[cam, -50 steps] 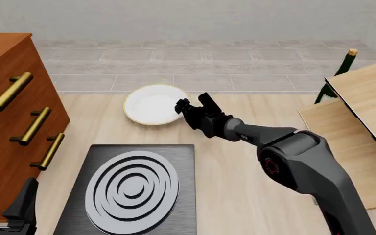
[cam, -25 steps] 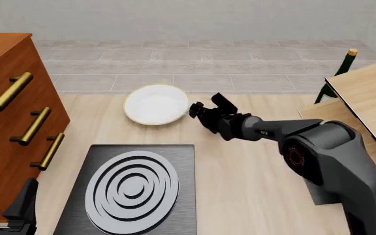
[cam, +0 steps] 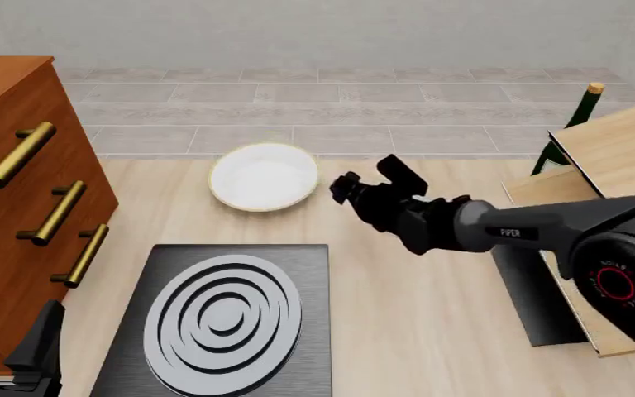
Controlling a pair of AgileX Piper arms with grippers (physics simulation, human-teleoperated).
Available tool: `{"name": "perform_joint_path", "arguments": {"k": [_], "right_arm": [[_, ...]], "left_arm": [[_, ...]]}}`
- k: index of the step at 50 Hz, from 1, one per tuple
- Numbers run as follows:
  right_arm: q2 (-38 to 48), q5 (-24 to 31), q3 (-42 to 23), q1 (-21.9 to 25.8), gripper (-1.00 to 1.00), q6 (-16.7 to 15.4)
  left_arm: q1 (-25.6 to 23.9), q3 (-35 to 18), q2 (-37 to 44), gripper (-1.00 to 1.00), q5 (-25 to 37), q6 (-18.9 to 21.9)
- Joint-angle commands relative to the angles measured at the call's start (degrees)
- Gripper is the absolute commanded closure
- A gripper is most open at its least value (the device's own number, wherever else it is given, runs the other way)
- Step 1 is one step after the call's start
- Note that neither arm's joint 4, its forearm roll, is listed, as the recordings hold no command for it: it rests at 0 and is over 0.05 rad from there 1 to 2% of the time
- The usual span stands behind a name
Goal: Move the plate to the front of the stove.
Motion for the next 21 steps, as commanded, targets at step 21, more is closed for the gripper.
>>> {"name": "perform_joint_path", "arguments": {"k": [21], "right_arm": [[-24.6, -1.97, 15.88, 3.7, -1.0, 3.21]], "left_arm": [[0.0, 0.0, -0.01, -1.0, 0.0, 0.0]]}}
